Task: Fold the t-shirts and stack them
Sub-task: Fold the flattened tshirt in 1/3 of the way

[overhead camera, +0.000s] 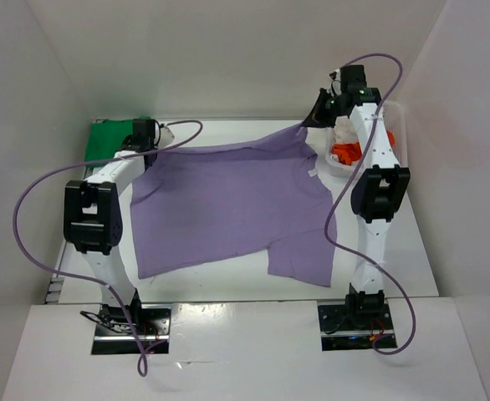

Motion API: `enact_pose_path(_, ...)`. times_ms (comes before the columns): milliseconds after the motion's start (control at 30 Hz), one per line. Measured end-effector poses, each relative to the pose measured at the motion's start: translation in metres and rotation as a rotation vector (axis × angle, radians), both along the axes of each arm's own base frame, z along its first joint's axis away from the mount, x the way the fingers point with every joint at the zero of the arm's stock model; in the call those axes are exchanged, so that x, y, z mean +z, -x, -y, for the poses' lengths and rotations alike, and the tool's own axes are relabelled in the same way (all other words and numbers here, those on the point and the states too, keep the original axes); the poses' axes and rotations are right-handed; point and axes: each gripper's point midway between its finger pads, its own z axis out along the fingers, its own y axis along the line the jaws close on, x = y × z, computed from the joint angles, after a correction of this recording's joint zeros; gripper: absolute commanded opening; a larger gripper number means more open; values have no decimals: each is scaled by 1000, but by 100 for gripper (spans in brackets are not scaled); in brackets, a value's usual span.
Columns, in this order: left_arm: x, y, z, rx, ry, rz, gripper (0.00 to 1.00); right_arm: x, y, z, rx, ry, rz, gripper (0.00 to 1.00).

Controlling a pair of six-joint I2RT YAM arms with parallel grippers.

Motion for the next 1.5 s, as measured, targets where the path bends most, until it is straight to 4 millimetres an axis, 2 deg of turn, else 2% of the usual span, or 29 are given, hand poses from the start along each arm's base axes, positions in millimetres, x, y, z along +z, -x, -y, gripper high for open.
enact_pose_path(133,4,-4,-3,22,-21,21,3,-19,-2,3,-10,15,-41,0)
enact_pose_path(300,9,-12,-8,33,-32,38,3,-5,-6,4,-12,17,1,0)
enact_pose_path(400,4,-6,-6,7,-56,26,3,-7,-1,5,-1,28,-5,0)
enact_pose_path(533,-28,21,2,-44,-92,-82,6,-33,24,5,10,35,-98,0)
enact_pose_path(633,-48,37,7,-72,-107,-164,3,-61,52,6,18,37,-198,0)
enact_pose_path(767,-45,43,9,-82,-97,-184,1,-91,85,6,23,38,-303,0)
enact_pose_path(867,-31,52,12,-100,-88,-177,1,-103,103,7,25,39,-343,0)
enact_pose_path(967,-25,75,15,-125,-100,-186,0,-107,117,7,26,41,-366,0)
enact_pose_path(1067,-38,96,17,-143,-108,-255,0,-105,119,10,22,36,-360,0)
enact_pose_path(1167,-52,110,16,-149,-110,-325,0,-100,116,21,-3,25,-341,0)
enact_pose_path(1333,-53,112,15,-145,-113,-337,0,-97,115,37,-39,17,-324,0)
enact_pose_path(1500,-65,112,12,-134,-128,-369,0,-107,124,36,-37,14,-354,0)
